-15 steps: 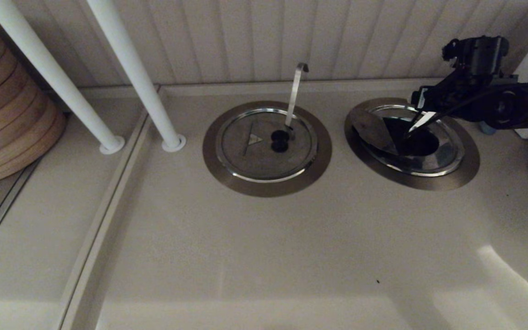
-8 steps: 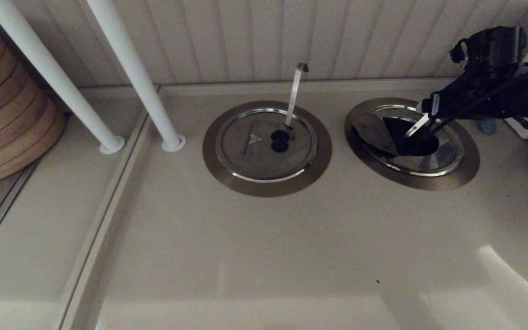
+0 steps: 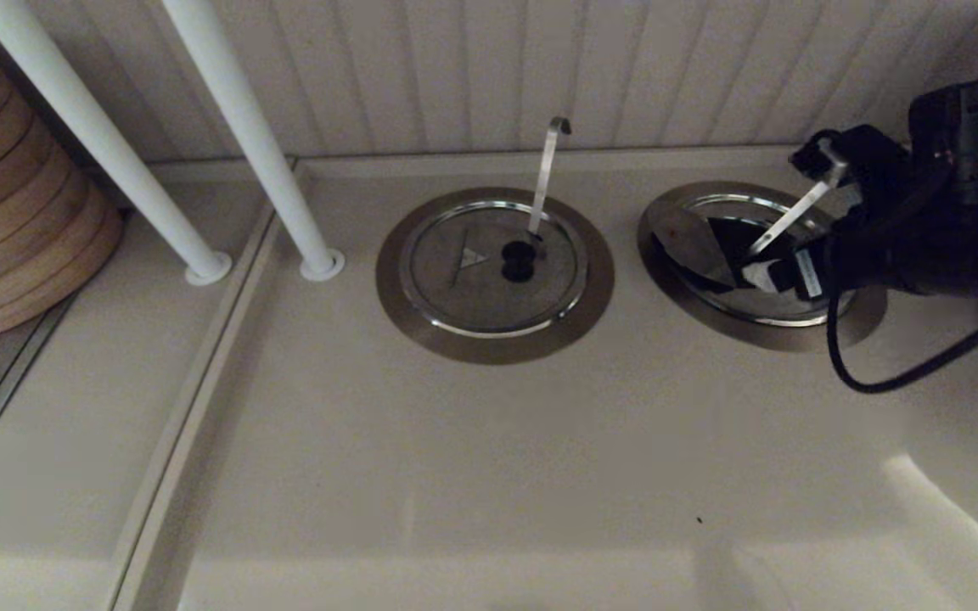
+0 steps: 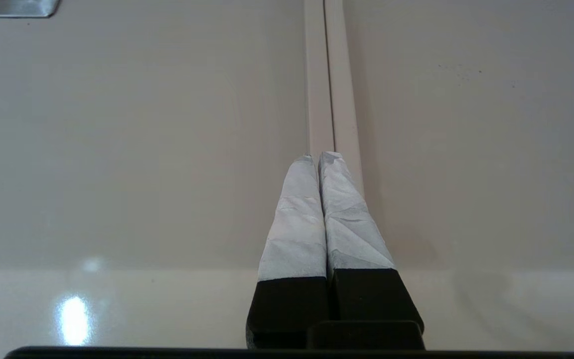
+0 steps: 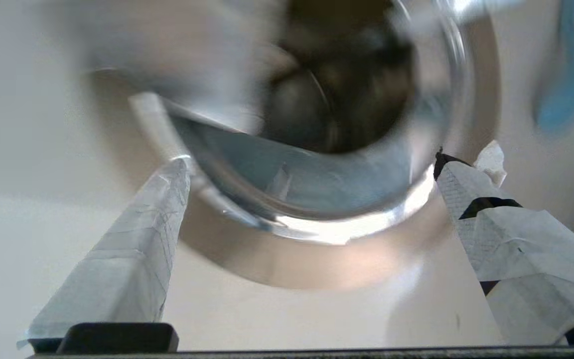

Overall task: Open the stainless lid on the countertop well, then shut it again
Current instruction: Close the lid

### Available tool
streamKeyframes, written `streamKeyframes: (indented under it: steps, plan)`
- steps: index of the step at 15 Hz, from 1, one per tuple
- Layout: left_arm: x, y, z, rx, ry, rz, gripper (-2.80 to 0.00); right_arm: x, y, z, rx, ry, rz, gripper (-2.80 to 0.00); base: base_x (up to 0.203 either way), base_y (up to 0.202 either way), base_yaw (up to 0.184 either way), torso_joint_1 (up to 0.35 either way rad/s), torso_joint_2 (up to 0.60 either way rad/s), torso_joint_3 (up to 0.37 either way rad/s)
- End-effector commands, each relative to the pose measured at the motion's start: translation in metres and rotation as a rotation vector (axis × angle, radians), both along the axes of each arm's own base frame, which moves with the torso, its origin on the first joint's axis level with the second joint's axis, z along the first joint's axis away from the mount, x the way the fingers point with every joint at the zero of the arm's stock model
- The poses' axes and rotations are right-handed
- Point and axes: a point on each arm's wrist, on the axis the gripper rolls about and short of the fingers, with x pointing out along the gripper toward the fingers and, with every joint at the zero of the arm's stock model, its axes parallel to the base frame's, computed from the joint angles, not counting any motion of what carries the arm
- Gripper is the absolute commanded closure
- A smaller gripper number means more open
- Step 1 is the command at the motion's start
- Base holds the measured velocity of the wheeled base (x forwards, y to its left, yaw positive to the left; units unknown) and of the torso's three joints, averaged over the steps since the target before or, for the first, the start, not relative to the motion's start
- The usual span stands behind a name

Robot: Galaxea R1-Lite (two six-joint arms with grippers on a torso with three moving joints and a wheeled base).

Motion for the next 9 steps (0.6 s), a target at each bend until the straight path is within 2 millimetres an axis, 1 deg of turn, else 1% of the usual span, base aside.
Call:
streamKeyframes:
  steps: [1,3,5,7,9]
  plan:
    - [0.000,0.000,0.000,-0.001,0.001,0.001,0.00,-0.007,0.015,-0.006,-0.077,-0.096,0.092,-2.80,0.000,0.000,0.000,0.000,0.00,0.000]
    - [0.000,0.000,0.000,-0.001,0.001,0.000,0.00,-0.006,0.019,-0.012,-0.100,-0.100,0.112,-2.80,0.000,0.000,0.000,0.000,0.00,0.000]
    - [0.000,0.000,0.000,-0.001,0.001,0.000,0.00,-0.004,0.023,-0.013,-0.101,-0.150,0.125,-2.80,0.000,0.000,0.000,0.000,0.00,0.000]
    - [0.000,0.000,0.000,-0.001,0.001,0.000,0.00,0.006,0.035,-0.021,-0.092,-0.198,0.148,-2.80,0.000,0.000,0.000,0.000,0.00,0.000]
    - [0.000,0.000,0.000,-0.001,0.001,0.000,0.00,0.021,0.043,-0.036,-0.098,-0.228,0.157,-2.80,0.000,0.000,0.000,0.000,0.00,0.000]
